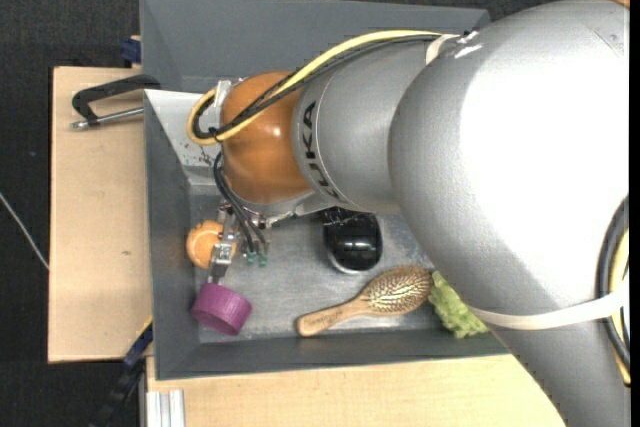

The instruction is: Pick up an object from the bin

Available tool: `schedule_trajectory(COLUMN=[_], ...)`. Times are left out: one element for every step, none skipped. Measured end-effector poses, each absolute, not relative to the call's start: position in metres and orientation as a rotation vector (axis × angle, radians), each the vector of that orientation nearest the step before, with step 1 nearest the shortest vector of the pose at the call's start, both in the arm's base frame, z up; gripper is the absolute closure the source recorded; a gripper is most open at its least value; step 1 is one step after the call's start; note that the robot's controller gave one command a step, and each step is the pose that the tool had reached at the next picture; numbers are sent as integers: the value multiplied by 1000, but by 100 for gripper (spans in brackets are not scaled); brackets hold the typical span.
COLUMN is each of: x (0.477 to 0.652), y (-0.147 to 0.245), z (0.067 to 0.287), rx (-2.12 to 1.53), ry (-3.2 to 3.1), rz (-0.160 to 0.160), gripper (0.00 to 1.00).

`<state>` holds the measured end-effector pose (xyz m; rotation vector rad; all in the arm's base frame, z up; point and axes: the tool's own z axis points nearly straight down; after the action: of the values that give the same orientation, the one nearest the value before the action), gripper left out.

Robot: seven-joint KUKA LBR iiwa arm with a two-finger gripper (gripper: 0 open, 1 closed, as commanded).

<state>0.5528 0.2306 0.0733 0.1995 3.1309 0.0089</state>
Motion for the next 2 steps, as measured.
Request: schedule_trajectory(x=[553,552], y=[231,230], z=[73,76], rx=[200,200], ry=[3131,3132], rz=[9,7], gripper=[100,100])
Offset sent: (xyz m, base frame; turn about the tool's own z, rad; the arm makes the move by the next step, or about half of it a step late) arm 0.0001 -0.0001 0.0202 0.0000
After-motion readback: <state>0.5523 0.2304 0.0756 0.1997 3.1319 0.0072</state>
